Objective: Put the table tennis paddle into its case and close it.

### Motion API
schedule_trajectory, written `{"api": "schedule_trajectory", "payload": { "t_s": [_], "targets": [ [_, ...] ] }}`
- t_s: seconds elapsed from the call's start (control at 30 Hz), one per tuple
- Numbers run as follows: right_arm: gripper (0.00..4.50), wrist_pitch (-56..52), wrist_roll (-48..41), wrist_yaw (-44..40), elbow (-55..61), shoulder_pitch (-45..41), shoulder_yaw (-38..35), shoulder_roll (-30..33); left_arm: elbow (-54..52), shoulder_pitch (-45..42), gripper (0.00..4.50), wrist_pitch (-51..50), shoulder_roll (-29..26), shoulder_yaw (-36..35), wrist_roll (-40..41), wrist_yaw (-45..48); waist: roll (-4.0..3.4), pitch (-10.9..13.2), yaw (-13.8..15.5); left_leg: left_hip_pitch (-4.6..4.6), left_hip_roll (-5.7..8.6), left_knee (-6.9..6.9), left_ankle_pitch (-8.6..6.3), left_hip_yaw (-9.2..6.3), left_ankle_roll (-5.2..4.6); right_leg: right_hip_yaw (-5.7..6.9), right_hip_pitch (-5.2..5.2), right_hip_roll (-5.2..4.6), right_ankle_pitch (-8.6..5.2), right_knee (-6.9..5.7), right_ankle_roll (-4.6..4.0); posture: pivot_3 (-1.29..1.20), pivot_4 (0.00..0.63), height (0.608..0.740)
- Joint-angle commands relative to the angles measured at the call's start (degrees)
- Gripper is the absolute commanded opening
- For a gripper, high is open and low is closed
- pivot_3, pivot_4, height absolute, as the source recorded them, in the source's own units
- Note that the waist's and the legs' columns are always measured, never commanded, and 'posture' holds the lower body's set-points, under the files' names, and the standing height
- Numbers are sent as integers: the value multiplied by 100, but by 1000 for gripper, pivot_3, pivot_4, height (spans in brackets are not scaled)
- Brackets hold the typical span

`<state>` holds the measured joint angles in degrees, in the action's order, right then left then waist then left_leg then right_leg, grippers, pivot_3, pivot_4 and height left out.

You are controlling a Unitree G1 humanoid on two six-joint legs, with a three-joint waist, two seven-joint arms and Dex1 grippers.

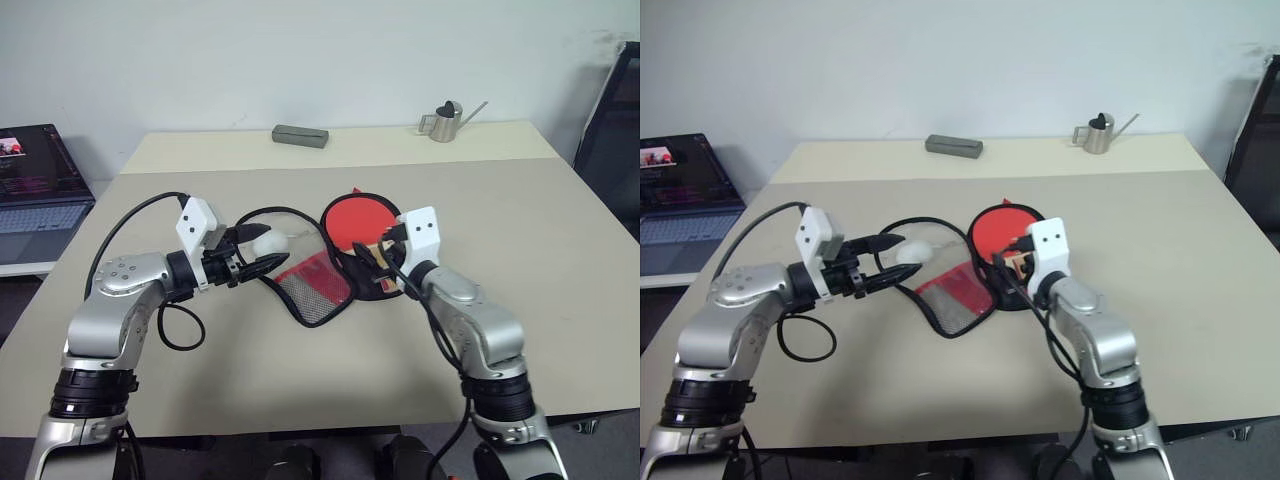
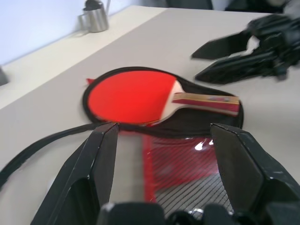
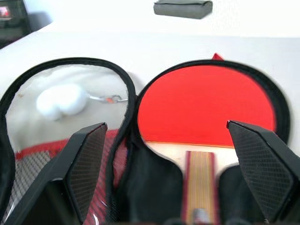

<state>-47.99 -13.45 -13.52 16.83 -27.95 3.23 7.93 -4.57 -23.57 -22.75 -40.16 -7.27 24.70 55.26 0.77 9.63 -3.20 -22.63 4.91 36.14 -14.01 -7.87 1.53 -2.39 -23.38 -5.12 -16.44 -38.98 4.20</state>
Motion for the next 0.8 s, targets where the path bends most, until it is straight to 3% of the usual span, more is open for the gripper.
{"api": "schedule_trajectory", "payload": {
  "t_s": [0.03,0.3,0.57,0.8],
  "targets": [
    [4488,40,-295,-378,141,-184,-341,323,127,4,3367,240,-72,-211,-111,-158,1,0,4,2,-3,0,-1,2,-1,0,2,1,1,0,-1,0,150,740],
    [4488,566,-357,-787,-475,-350,-798,987,910,428,3367,749,-100,-392,-441,-451,1,0,-10,11,-33,-2,-3,17,-4,-1,3,21,6,0,-10,0,150,740],
    [4488,354,-1045,-1766,-51,-127,-746,1438,1662,596,3367,1114,-172,-446,-702,-544,2,-1,3,8,-32,0,-4,17,-5,-1,4,20,7,2,-10,0,150,740],
    [4488,551,-1065,-1906,-171,-159,-822,1721,2706,274,3367,1602,-152,-231,-1275,-972,7,-4,10,10,-33,1,-4,16,-5,2,4,20,8,0,-11,0,150,740]
  ]
}}
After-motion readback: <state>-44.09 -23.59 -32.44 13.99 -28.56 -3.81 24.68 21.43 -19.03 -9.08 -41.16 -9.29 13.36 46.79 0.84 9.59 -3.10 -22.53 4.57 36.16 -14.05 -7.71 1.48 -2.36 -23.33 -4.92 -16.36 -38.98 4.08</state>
